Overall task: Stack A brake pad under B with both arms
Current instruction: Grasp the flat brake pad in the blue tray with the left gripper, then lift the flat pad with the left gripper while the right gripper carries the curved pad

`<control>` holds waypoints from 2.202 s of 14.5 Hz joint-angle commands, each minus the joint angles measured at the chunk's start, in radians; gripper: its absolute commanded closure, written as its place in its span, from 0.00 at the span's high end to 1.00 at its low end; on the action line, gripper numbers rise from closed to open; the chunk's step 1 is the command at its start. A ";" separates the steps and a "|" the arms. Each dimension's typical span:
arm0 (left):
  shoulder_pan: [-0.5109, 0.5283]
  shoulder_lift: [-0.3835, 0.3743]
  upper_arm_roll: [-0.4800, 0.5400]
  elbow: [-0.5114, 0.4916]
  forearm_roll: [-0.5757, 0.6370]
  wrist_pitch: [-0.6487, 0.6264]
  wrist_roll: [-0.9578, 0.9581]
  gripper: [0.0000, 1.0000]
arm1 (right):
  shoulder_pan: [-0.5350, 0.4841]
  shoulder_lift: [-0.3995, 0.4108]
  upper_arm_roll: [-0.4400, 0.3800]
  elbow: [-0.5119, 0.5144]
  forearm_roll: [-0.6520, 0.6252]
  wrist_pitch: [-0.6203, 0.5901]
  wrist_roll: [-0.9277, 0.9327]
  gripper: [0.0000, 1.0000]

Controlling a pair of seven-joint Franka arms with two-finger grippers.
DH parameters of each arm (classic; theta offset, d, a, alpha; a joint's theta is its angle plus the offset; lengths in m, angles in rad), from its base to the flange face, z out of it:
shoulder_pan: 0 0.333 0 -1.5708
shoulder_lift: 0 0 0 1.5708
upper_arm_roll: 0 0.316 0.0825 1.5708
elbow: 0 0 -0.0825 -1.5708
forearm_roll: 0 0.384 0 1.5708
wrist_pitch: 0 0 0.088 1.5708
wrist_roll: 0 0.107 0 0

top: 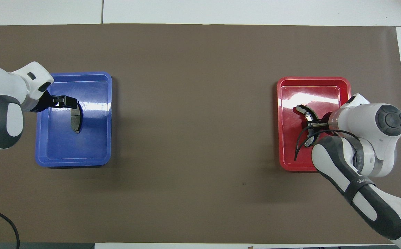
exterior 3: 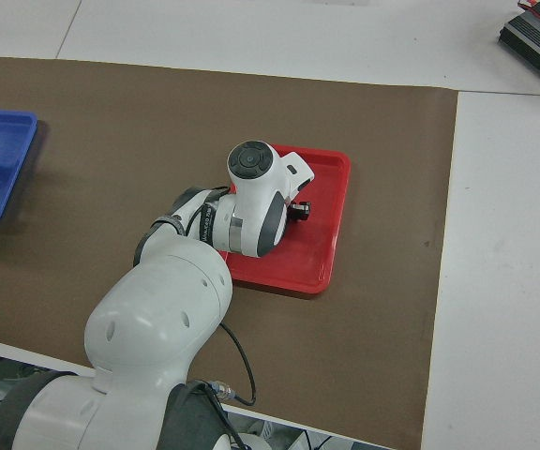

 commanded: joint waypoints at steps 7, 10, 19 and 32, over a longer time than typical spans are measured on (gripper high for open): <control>0.007 0.051 0.002 -0.099 0.014 0.083 0.009 0.89 | 0.007 -0.008 0.003 0.058 0.025 -0.074 0.005 0.00; 0.006 0.047 0.005 -0.093 0.014 0.021 0.064 0.15 | 0.007 -0.008 0.003 0.058 0.025 -0.074 0.004 0.00; -0.066 0.010 -0.001 0.092 0.005 -0.117 0.059 0.01 | 0.005 -0.017 0.003 0.079 0.024 -0.094 0.005 0.00; -0.603 0.123 0.000 0.116 0.002 0.070 -0.414 0.01 | 0.111 0.013 0.004 0.375 0.019 -0.405 0.108 0.00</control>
